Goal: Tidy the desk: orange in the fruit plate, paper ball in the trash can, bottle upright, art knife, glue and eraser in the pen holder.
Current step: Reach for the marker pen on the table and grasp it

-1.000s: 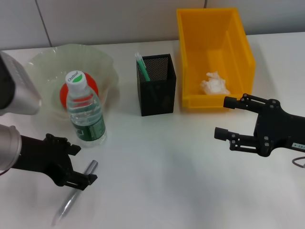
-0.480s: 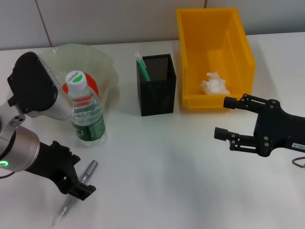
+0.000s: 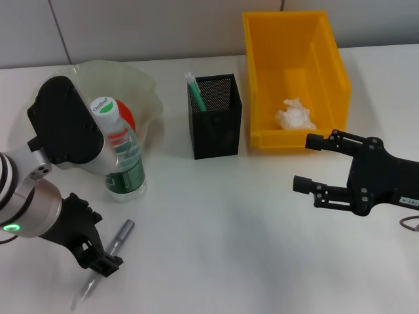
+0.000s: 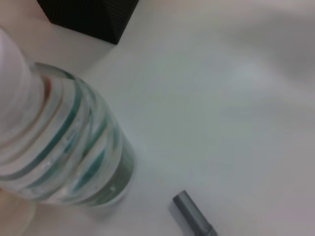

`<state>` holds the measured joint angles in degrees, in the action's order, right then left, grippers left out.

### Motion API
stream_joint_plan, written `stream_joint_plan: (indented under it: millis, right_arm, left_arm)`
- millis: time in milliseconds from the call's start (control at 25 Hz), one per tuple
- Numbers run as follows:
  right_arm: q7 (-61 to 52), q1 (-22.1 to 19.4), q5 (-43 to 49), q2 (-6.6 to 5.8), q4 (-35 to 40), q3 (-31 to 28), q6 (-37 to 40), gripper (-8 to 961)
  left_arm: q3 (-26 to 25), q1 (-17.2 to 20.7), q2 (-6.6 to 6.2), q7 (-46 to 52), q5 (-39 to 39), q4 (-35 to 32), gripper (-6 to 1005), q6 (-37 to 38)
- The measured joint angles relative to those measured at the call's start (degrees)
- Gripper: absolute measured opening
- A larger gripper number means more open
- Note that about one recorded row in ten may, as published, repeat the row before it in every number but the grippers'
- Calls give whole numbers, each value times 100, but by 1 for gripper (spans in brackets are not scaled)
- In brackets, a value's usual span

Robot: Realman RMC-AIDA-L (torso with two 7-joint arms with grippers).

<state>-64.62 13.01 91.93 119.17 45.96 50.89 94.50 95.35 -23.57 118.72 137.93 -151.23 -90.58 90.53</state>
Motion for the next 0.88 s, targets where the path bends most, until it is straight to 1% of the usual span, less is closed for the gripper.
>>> stream_joint_plan:
  millis: [120,440,880]
  right_arm:
    - [0,-5,0,1,-6,-10,31,784]
    - [0,-2,0,-3,-62,23,49,785]
    - [6,0,0,-8,-62,45,35,784]
  left_arm:
    - [85,-29,2,89,-22,-6,860,69]
    - [576,-123,2,497,-304,-71,860,161]
    - [668,-168,11,627,-314,-96,859,248]
